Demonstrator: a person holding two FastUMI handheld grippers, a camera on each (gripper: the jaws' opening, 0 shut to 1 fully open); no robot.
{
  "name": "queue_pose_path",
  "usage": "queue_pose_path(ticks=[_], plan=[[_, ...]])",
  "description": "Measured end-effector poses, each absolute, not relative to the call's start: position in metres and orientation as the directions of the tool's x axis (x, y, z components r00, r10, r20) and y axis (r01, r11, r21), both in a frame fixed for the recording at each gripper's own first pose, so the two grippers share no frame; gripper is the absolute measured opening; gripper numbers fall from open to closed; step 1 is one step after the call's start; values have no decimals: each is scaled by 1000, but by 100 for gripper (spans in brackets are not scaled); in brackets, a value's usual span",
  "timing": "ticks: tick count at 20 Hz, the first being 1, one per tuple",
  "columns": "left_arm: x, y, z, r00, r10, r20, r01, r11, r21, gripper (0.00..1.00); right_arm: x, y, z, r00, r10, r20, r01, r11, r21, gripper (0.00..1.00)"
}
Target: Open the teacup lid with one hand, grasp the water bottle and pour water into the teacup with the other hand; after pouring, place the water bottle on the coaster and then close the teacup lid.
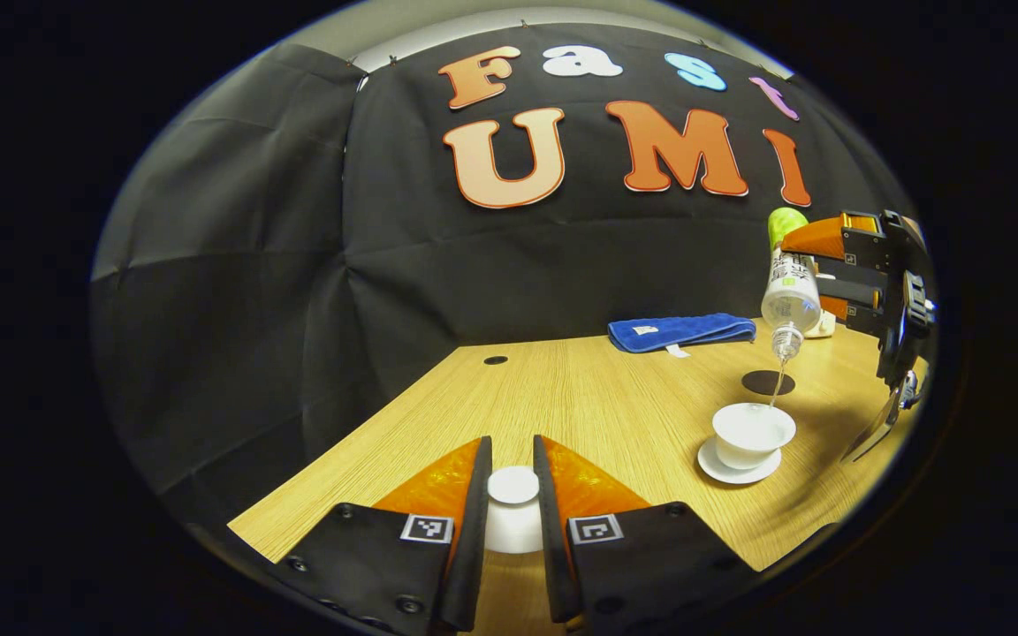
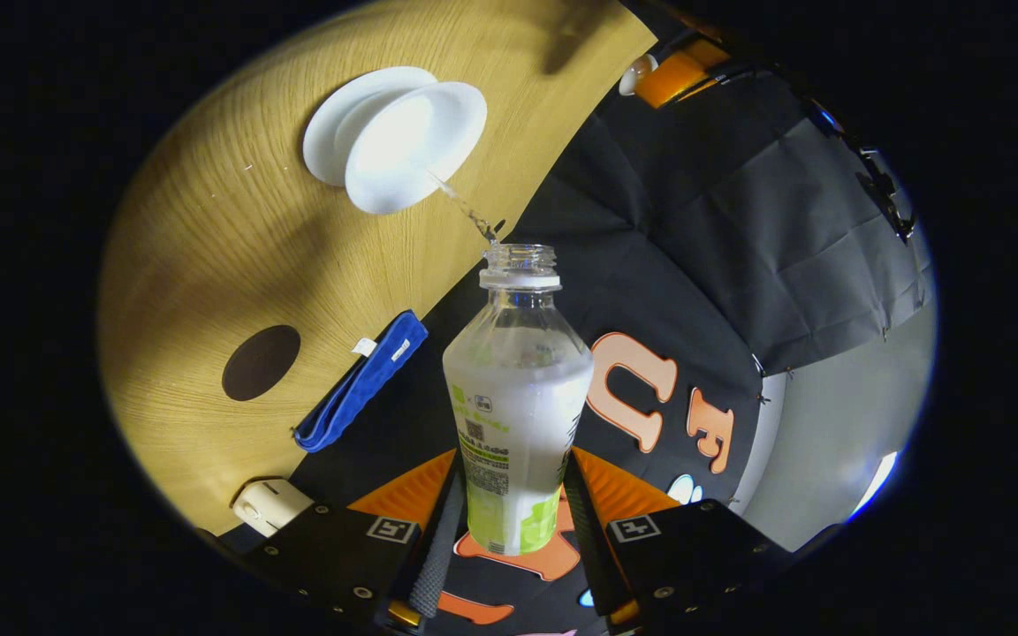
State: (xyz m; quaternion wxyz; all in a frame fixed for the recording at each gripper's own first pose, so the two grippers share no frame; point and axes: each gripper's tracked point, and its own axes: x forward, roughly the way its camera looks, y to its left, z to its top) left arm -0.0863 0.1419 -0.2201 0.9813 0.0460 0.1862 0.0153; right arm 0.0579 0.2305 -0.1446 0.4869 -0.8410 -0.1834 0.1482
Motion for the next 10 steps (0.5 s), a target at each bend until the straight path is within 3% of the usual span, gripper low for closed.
queue_pose_path(ticks=[10], plan=[[-87, 140, -220, 928, 37, -370, -2, 995, 95, 34, 49, 242, -137, 852, 519, -66, 242, -503, -829, 64]])
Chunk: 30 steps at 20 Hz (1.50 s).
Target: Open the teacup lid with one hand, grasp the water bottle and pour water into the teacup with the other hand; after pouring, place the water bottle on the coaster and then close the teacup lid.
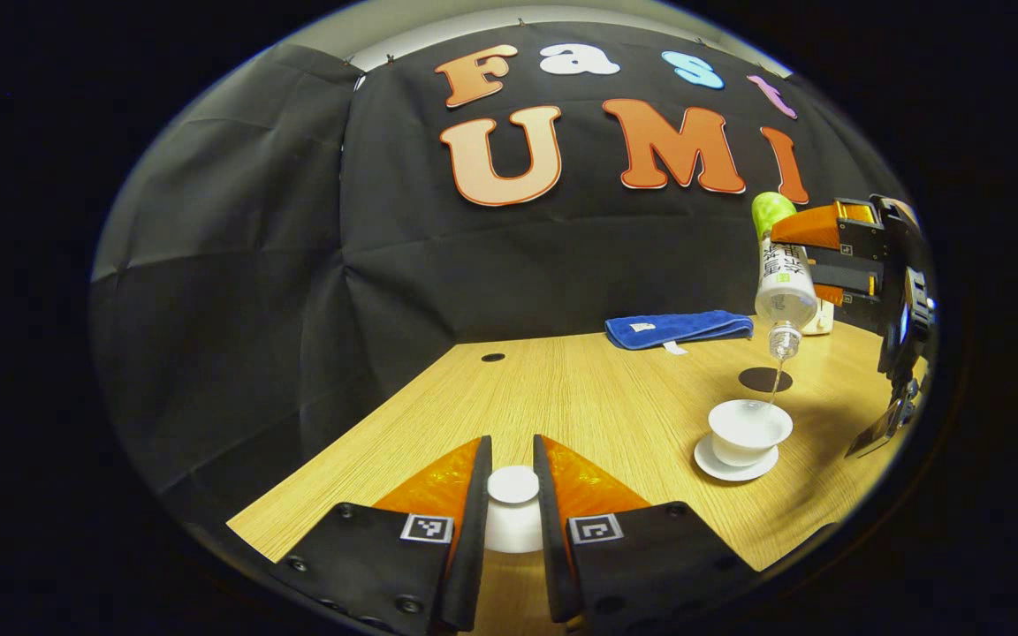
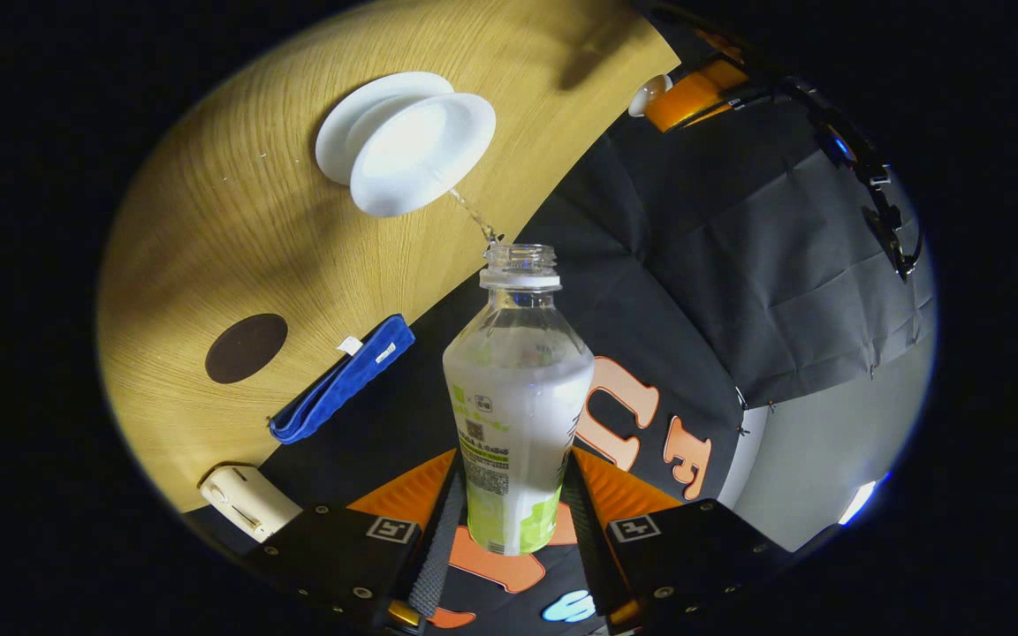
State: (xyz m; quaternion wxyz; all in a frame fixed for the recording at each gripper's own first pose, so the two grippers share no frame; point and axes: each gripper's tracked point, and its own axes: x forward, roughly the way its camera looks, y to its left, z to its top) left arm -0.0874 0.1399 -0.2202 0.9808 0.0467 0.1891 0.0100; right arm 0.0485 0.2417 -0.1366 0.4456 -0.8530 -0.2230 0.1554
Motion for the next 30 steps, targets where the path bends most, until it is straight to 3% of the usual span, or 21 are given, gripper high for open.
queue_pose_path(ticks=[8, 13, 17, 20, 27, 30], plan=[[-87, 138, -219, 927, 33, -374, 5, 995, 100, 34, 43, 246, -147, 831, 546, -101, 218, -488, -845, 65], [-85, 118, -215, 932, -17, -361, 45, 997, 68, 34, 34, 240, -172, 846, 498, -190, 14, -377, -926, 65], [-84, 102, -214, 932, -50, -360, 73, 996, 51, 34, 36, 232, -189, 847, 471, -246, -155, -224, -962, 65], [-81, 92, -207, 938, -69, -341, 83, 996, 28, 34, 34, 228, -203, 846, 460, -270, -280, -48, -959, 65], [-68, 52, -177, 960, -112, -255, 115, 993, -6, 33, 37, 219, -217, 882, 430, -191, -369, 378, -849, 65], [-63, 30, -170, 964, -134, -231, 133, 991, -19, 33, 50, 206, -217, 924, 364, -116, -318, 562, -764, 66]])
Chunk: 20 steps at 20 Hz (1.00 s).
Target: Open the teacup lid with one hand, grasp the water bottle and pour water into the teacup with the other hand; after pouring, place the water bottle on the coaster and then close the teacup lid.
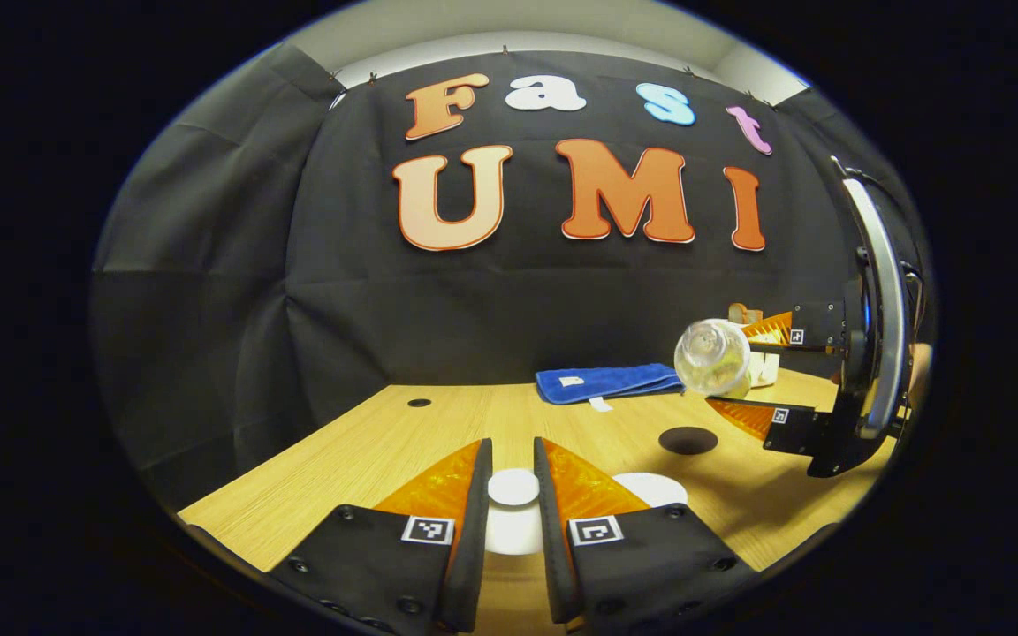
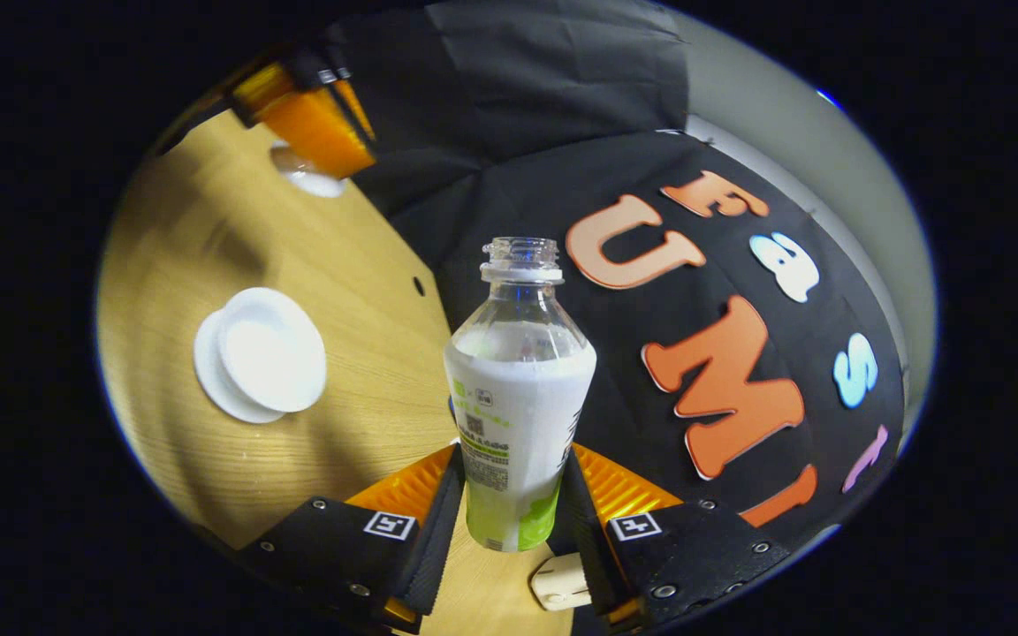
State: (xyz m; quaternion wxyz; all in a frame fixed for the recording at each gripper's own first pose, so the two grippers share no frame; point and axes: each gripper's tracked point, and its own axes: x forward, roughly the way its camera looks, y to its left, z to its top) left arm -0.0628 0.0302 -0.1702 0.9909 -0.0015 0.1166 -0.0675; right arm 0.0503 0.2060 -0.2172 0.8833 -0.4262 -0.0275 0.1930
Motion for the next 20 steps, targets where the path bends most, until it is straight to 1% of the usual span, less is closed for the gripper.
queue_pose_path(ticks=[1, 4, 6, 8, 10, 12, 13, 17, 20], plan=[[-59, 25, -170, 964, -137, -226, 136, 990, -20, 33, 57, 199, -217, 933, 344, -102, -308, 623, -719, 66], [-55, 5, -165, 965, -157, -210, 155, 988, -24, 33, 67, 178, -218, 943, 304, -133, -326, 773, -545, 65], [-51, -5, -162, 967, -166, -195, 162, 986, -37, 33, 72, 176, -226, 947, 286, -148, -322, 852, -413, 65], [-48, -12, -161, 968, -169, -188, 163, 986, -46, 33, 80, 173, -240, 941, 286, -181, -327, 906, -270, 65], [-46, -18, -156, 969, -174, -176, 167, 984, -55, 33, 88, 173, -248, 929, 303, -212, -334, 934, -128, 65], [-45, -20, -153, 971, -175, -165, 167, 984, -60, 33, 91, 167, -252, 925, 294, -240, -310, 950, -32, 65], [-44, -21, -152, 971, -175, -161, 167, 984, -62, 33, 93, 167, -255, 926, 283, -251, -292, 956, 0, 65], [-43, -24, -154, 970, -178, -165, 169, 983, -66, 33, 98, 176, -273, 898, 320, -303, -294, 947, 127, 66], [-44, -24, -157, 969, -178, -172, 168, 983, -71, 33, 97, 174, -281, 883, 325, -339, -293, 945, 143, 65]])
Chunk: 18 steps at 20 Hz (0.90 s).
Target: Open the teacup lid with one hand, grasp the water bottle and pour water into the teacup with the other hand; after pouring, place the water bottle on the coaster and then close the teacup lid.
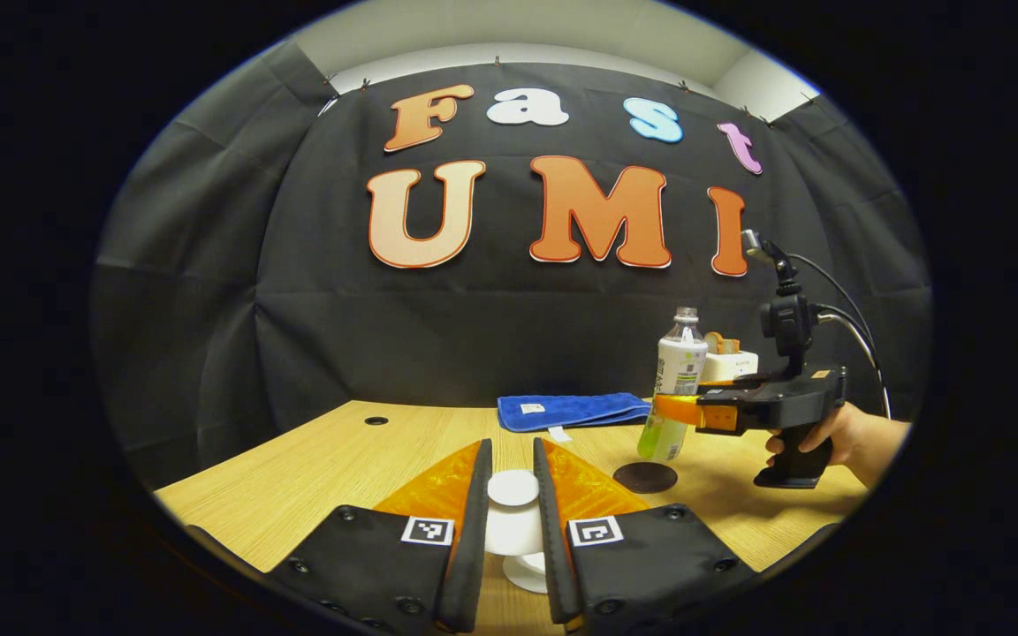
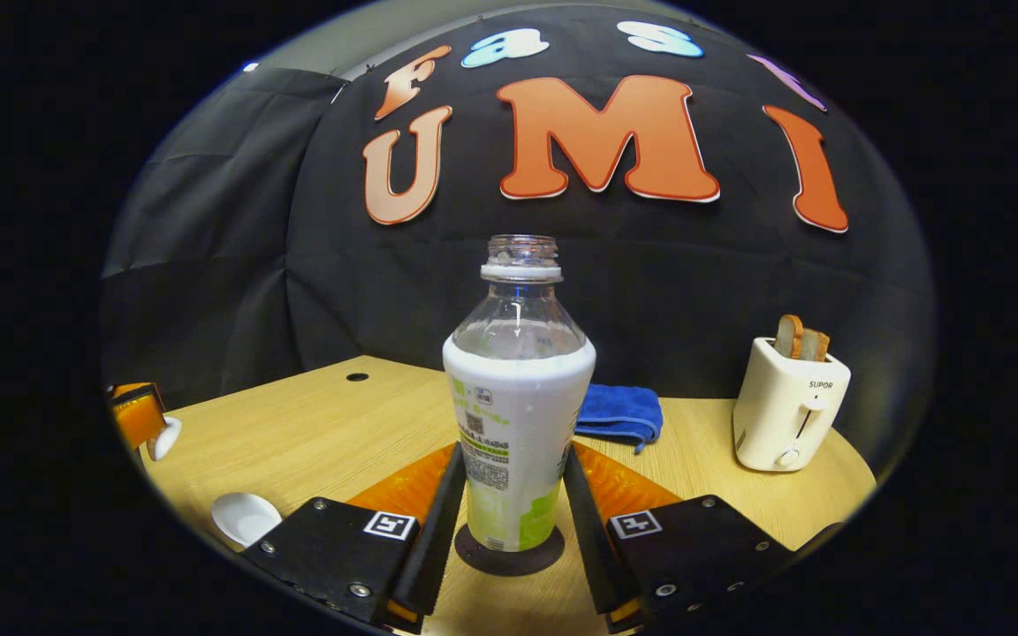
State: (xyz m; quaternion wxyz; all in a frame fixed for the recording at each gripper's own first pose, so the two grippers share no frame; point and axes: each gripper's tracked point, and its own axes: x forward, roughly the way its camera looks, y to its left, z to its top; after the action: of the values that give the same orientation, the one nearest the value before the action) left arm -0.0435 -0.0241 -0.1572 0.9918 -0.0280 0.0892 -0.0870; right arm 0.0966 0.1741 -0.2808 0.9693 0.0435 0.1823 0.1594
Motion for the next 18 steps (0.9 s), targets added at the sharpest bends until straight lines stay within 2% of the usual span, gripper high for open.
queue_pose_path(ticks=[7, 13, 15, 18], plan=[[-44, -19, -167, 966, -173, -191, 162, 984, -73, 33, 91, 175, -288, 849, 312, -426, -275, 950, 148, 65], [-41, -23, -173, 962, -181, -206, 167, 982, -86, 33, 92, 175, -290, 852, 311, -421, -275, 950, 145, 65], [-40, -28, -177, 957, -193, -215, 177, 980, -91, 34, 92, 175, -289, 849, 319, -422, -278, 948, 157, 69], [-38, -37, -184, 950, -209, -232, 192, 977, -94, 33, 91, 176, -281, 851, 336, -404, -296, 942, 161, 87]])
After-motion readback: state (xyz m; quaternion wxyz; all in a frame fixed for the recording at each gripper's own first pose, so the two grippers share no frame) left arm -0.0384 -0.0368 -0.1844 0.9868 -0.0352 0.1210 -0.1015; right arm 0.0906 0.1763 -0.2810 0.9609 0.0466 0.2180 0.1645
